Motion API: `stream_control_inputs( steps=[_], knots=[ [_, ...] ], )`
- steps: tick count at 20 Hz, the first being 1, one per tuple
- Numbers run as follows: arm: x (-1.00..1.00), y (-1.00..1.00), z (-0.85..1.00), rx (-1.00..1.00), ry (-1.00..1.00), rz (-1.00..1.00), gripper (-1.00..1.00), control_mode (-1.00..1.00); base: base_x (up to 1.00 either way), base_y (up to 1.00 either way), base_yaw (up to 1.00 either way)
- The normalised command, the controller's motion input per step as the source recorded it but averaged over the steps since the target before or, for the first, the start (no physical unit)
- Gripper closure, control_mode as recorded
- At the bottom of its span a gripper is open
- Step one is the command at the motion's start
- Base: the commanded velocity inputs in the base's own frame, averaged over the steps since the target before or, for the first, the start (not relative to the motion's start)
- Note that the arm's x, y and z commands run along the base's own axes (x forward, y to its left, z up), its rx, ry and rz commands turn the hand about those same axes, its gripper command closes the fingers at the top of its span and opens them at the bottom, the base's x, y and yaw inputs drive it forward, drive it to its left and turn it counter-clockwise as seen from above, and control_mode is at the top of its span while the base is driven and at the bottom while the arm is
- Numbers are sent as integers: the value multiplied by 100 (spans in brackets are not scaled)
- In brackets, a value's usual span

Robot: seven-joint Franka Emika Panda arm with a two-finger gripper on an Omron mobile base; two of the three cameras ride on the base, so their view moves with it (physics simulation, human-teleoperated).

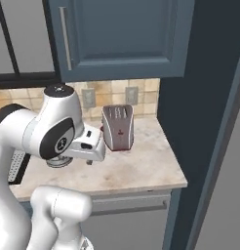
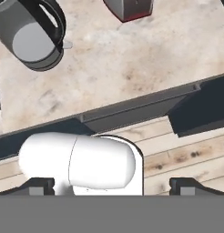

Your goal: Navigate to the electric kettle.

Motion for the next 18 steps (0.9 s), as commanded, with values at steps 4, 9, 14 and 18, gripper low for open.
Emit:
stream_control_inputs(
  steps=[4,9,14,18],
  knots=[
    [0,0,0,0,0,0,-100,100,3,100,5],
    [0,0,0,0,0,0,-100,100,34,100,33],
    [0,0,0,0,0,0,-100,100,4,94,67],
    [0,0,0,0,0,0,-100,100,92,-1,53]
  ],
)
